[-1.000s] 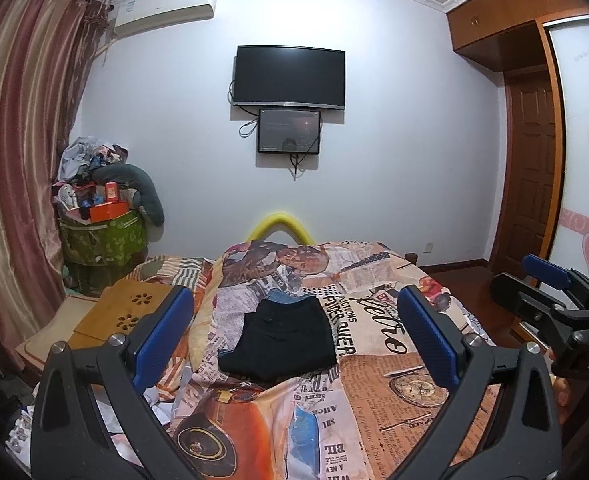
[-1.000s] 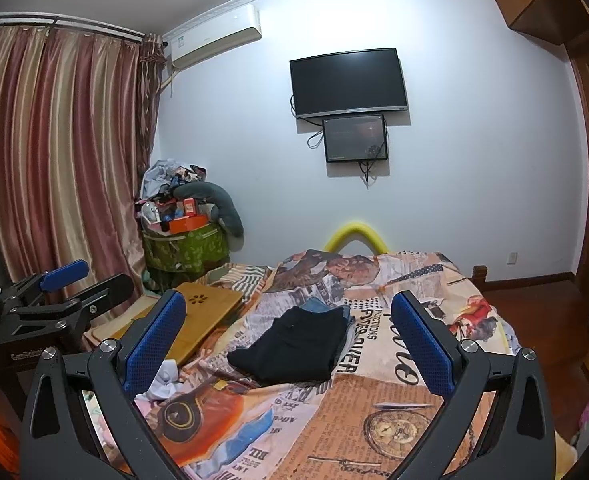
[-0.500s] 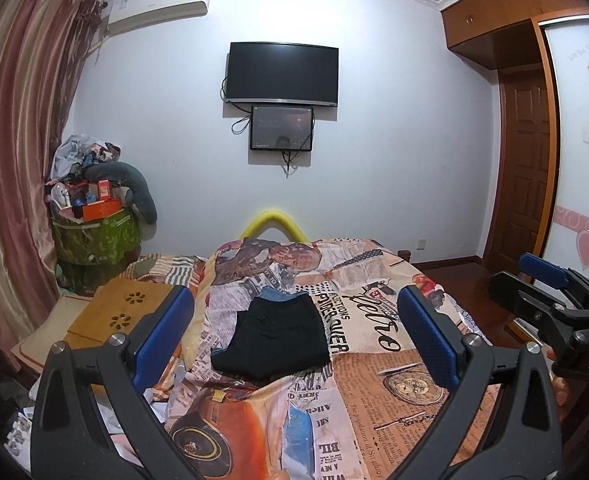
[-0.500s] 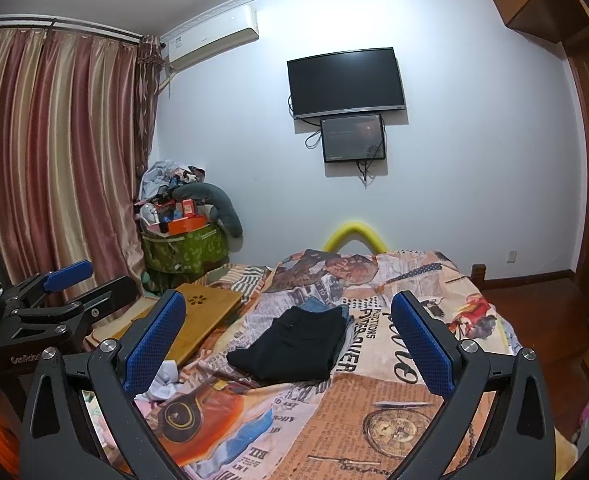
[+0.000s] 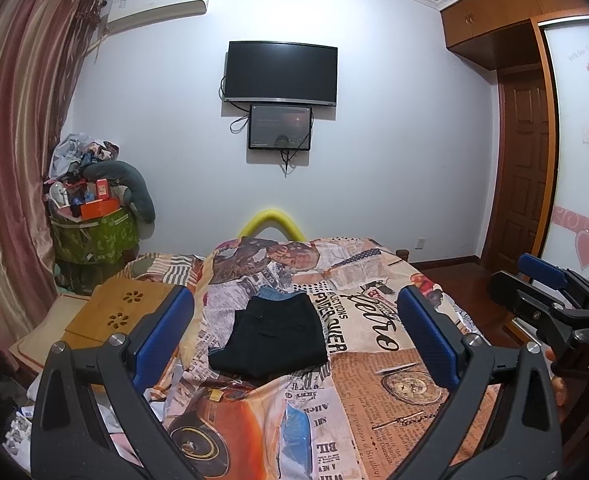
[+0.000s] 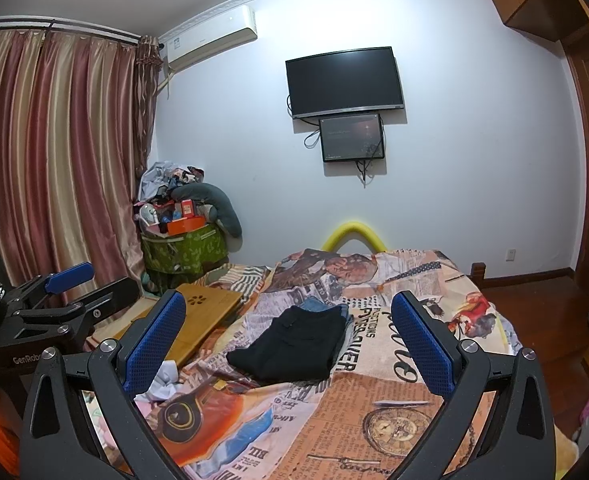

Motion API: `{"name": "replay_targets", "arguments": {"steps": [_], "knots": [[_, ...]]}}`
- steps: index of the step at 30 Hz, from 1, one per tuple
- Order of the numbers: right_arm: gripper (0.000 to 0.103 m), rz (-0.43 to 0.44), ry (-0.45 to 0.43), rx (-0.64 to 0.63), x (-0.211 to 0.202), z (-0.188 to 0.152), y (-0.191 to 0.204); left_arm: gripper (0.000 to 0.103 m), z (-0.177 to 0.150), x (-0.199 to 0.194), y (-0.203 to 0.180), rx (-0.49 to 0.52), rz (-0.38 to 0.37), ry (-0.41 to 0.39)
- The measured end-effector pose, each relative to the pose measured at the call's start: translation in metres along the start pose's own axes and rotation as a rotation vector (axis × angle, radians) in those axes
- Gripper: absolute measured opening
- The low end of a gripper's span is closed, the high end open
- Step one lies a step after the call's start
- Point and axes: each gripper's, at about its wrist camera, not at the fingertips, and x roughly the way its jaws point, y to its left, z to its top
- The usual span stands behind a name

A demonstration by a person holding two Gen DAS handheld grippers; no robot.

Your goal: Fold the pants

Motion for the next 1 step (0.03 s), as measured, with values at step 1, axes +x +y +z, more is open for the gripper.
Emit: {"name": "replay_targets", "arguments": {"steps": [1], "knots": [[0.102, 0.001, -0.001, 0.001, 0.0007, 0.0001, -0.0004, 0.103, 0.0000, 0.0005, 0.0007, -0.004, -0.001, 0.003]]}}
